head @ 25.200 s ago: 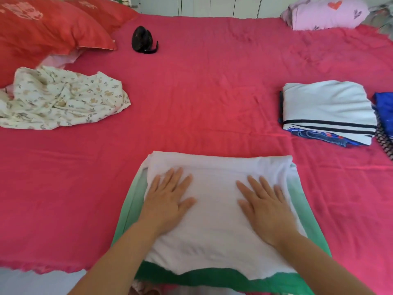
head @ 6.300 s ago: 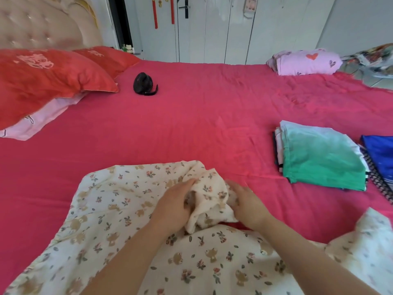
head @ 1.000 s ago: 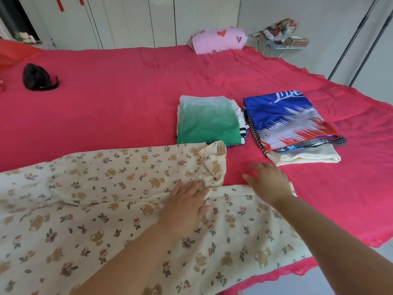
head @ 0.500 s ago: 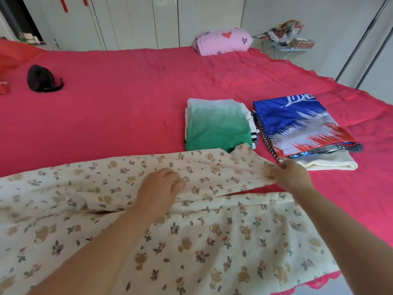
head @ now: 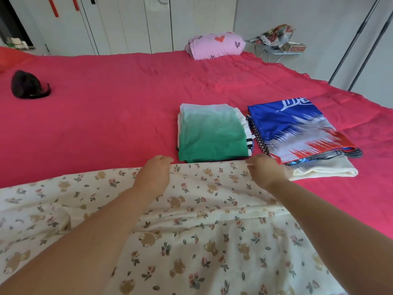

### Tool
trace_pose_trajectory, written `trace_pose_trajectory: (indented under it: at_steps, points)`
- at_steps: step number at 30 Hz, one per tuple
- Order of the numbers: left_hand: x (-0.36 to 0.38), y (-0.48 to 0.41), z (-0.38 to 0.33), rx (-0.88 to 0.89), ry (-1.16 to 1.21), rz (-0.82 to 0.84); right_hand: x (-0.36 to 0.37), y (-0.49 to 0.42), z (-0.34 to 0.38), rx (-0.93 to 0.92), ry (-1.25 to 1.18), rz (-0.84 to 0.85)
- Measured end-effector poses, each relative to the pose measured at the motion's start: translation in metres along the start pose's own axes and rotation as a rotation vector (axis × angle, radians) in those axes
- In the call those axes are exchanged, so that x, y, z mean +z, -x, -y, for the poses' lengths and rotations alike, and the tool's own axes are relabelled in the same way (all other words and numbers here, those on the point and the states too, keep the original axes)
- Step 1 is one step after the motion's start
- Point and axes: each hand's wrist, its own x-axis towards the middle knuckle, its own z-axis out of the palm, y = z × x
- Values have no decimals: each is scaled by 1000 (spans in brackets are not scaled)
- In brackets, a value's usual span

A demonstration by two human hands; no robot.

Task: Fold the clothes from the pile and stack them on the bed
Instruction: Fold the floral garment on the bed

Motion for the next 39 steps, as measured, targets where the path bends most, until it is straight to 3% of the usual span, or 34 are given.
trace_pose_trajectory:
  at_steps: [5, 9, 12, 14, 20, 25, 31, 39]
  points:
    - [1, -29, 34, -99, -63, 55, 19, -29, 4, -34, 35, 99]
    - [3, -33, 58, -161, -280, 141, 23, -42, -3, -64, 84, 147]
    - [3, -33, 65, -136, -338, 198, 13, -49, -9, -76, 65, 65]
    - [-2, -32, 63, -123, -232, 120, -1, -51, -9, -60, -15, -69]
    - [-61, -31, 36, -16, 20, -441, -72, -50, 0, -64, -120, -424]
    - [-100, 3, 10, 171, 33, -616, -114, -10, -9, -64, -210, -526]
    - [-71, 105, -9, 338, 19, -489, -82, 83, -54, 30, -224, -403]
    - [2, 201, -24, 361, 61, -247, -21, 189, -87, 113, -251, -285]
